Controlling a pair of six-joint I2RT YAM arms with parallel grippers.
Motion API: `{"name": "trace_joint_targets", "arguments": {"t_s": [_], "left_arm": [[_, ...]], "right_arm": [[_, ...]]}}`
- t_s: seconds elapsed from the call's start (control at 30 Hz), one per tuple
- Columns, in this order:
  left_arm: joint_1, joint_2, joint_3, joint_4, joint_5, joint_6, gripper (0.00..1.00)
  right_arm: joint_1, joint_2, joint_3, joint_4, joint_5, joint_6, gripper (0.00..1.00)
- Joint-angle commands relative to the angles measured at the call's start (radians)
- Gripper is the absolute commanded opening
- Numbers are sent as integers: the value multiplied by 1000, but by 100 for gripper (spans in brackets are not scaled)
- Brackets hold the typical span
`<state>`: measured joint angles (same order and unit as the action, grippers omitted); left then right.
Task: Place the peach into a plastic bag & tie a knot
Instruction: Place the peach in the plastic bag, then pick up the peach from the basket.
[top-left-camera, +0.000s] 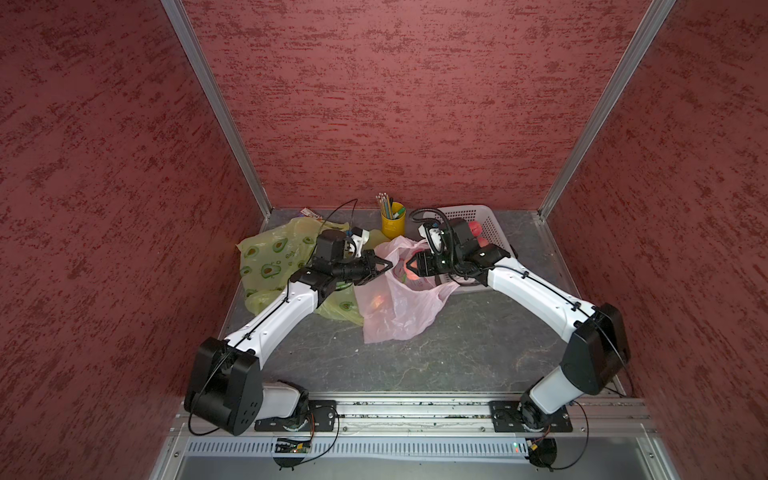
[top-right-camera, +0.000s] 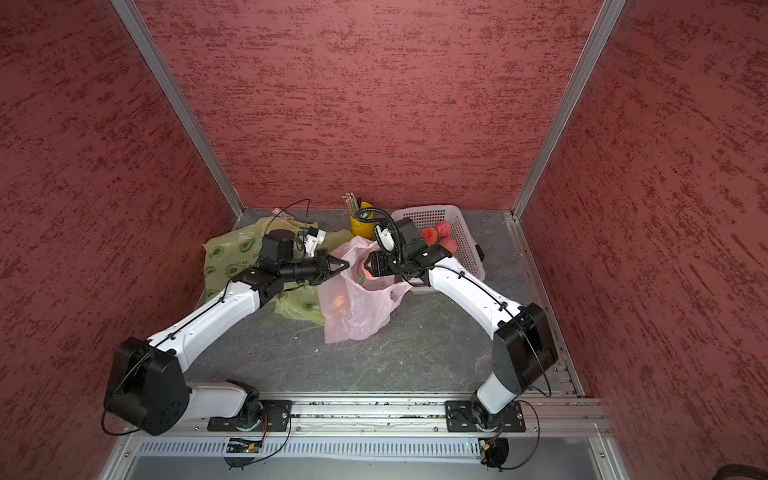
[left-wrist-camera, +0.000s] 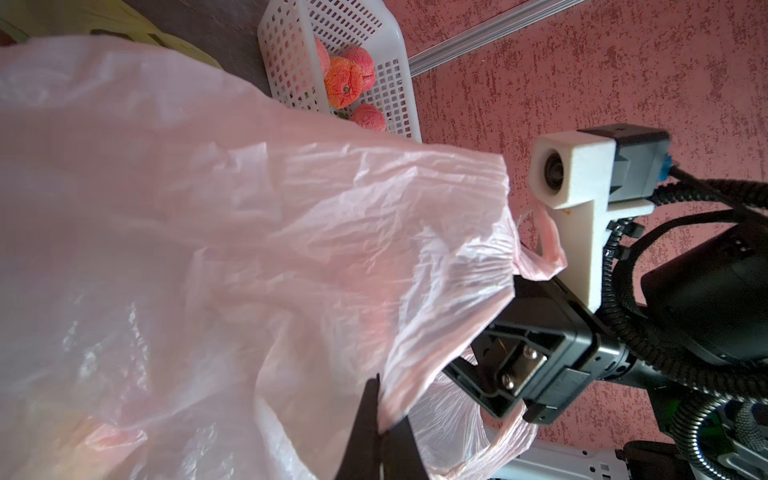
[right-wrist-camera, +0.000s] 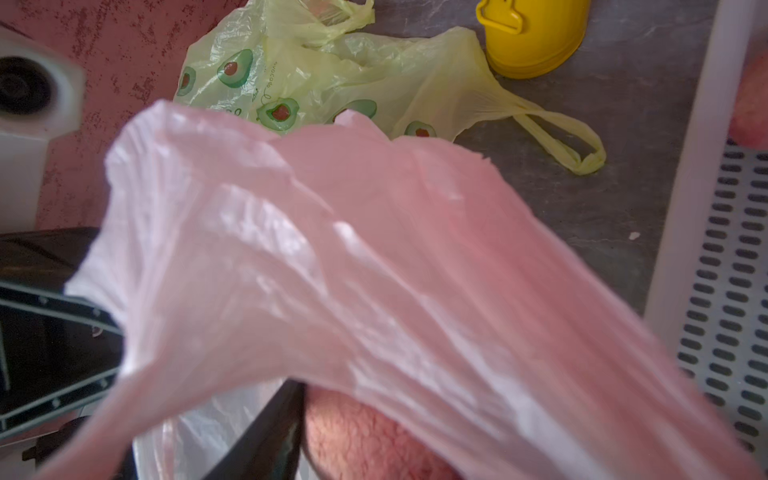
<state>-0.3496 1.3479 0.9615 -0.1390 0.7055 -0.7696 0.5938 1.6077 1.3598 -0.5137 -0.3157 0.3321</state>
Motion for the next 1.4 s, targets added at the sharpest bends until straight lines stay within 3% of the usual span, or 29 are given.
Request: {"name": "trace_joint_targets", "arguments": {"t_s": [0.0, 0.07, 0.17, 0.4, 0.57, 0.73, 0.9, 1.37], "left_arm": [[2, -4, 19, 13, 7, 16, 0], [2, -2, 17, 14, 8, 15, 0], [3, 0, 17, 17, 9, 16, 0], [9, 0, 8, 32, 20, 15, 0], [9, 5, 2, 55, 37, 7, 0], [9, -2, -3, 65, 46, 4, 0], [9, 0, -19, 78, 58, -2, 0], [4, 0, -41, 109, 71, -16, 0]], "right_arm": [[21, -26, 16, 22, -70, 2, 76], [21, -57, 12, 21, -80, 1, 83], [18, -110, 23, -9, -42, -8, 84], [-111, -329, 18, -49, 235, 22, 86], [-232, -416, -68, -33, 362, 82, 91], [-321, -352, -213, -20, 439, 120, 99], [-341, -225, -278, 25, 535, 119, 99], [-363, 66, -194, 70, 635, 95, 99]]}}
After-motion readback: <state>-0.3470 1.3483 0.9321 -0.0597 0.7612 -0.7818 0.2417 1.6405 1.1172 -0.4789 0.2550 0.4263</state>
